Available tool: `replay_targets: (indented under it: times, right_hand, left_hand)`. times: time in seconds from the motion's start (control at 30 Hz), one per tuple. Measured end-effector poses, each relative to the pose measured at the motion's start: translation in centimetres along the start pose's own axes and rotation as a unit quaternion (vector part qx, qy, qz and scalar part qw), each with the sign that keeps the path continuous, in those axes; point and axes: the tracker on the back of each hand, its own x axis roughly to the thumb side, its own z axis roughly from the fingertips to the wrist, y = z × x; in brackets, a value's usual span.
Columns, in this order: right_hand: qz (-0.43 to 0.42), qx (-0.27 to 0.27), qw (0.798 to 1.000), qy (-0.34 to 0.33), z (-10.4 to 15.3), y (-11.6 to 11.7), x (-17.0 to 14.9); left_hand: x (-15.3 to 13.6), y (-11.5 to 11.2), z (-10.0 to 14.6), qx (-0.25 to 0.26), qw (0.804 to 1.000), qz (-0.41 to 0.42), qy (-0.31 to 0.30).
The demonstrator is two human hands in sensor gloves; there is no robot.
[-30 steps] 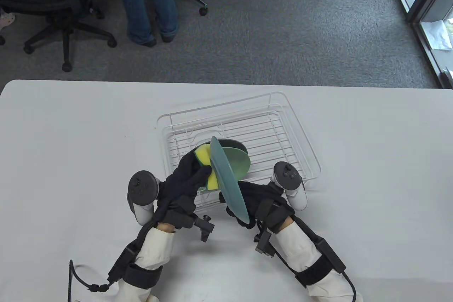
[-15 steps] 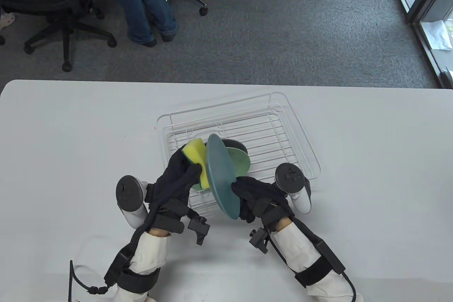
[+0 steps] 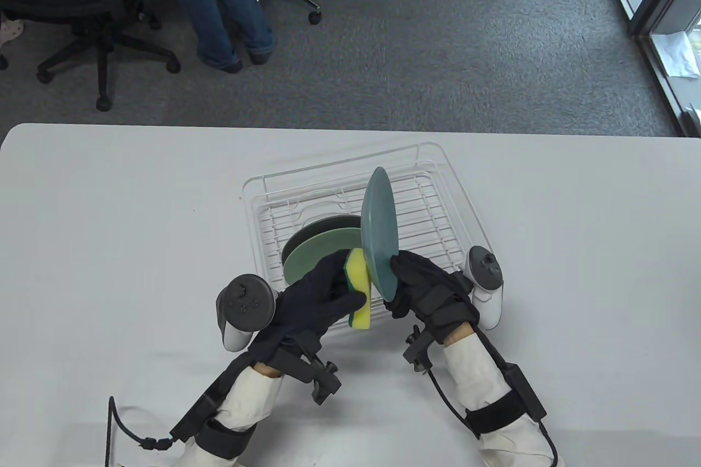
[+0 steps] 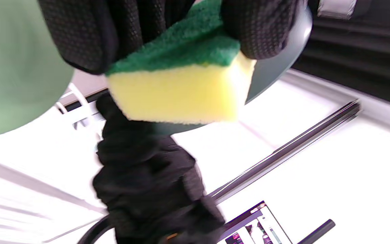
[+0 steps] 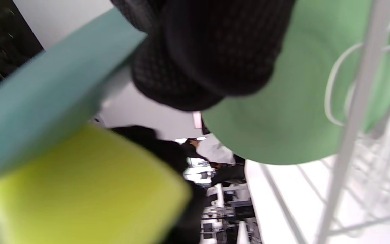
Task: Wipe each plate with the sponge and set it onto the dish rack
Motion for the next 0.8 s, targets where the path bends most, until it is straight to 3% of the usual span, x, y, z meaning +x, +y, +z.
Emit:
replay_targets:
  times: [0.13, 0.27, 0.33, 0.43, 0.5, 0.53, 0.6, 0.8]
  right_hand:
    - [0.005, -0.012, 0.999, -0.047, 0.3, -1.1, 2.0]
    - [0.126, -0.102, 0.982, -0.093, 0.9, -1.6, 4.5]
    - [0.204, -0.167, 0.957, -0.121, 1.0, -1.6, 6.1]
    - [0.307, -0.220, 0.914, -0.149, 1.1, -1.3, 8.0]
    - [0.391, -0.245, 0.870, -0.170, 1.0, -0.5, 9.4]
    - [0.413, -0.250, 0.859, -0.173, 0.9, -0.3, 9.6]
    - [0.492, -0.252, 0.813, -0.185, 0.7, 0.8, 10.3]
    - [0.604, -0.241, 0.734, -0.196, -0.1, 3.2, 9.6]
  left_hand:
    - [-1.6, 1.0, 0.0, 0.042, 0.998, -0.014, 0.043]
    - [-3.2, 3.9, 0.6, 0.119, 0.990, -0.017, 0.078]
    - [-4.0, 5.8, 1.2, 0.169, 0.981, -0.016, 0.096]
    - [-4.4, 7.8, 1.9, 0.213, 0.972, 0.001, 0.100]
    - [-4.3, 8.9, 2.3, 0.234, 0.967, 0.012, 0.096]
    - [-4.2, 9.1, 2.4, 0.239, 0.966, 0.015, 0.095]
    - [-3.9, 9.7, 2.7, 0.248, 0.964, 0.025, 0.088]
    - [-3.3, 10.2, 2.9, 0.256, 0.963, 0.036, 0.075]
